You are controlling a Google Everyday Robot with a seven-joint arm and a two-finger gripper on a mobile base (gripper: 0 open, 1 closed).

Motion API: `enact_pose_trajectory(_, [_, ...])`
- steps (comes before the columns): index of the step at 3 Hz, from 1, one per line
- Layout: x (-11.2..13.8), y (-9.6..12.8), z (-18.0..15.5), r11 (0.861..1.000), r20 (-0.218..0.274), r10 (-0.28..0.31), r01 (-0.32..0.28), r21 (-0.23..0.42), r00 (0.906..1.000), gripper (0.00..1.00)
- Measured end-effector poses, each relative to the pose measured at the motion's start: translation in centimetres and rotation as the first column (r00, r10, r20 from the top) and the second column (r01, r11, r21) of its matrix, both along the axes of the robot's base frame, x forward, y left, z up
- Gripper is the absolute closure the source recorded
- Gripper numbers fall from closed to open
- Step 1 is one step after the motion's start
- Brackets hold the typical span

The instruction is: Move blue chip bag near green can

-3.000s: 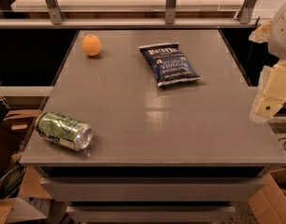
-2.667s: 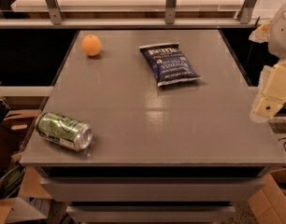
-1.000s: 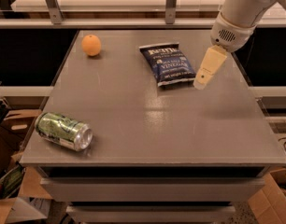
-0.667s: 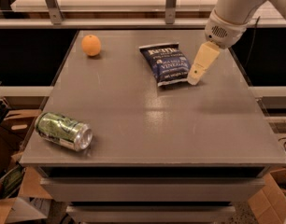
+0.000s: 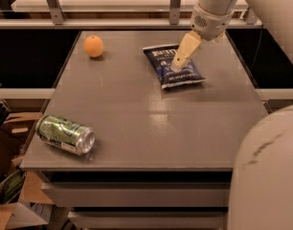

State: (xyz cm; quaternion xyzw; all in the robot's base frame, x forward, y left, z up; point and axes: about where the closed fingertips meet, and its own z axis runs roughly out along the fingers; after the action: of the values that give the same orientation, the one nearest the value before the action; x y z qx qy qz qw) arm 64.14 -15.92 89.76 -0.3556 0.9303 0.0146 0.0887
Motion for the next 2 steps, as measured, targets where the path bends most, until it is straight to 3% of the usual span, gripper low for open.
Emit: enact_pose_trajectory(2, [2.0,4.4,-1.0,0.989,-0.045,-0.14,0.142,0.05,0.9891,0.0])
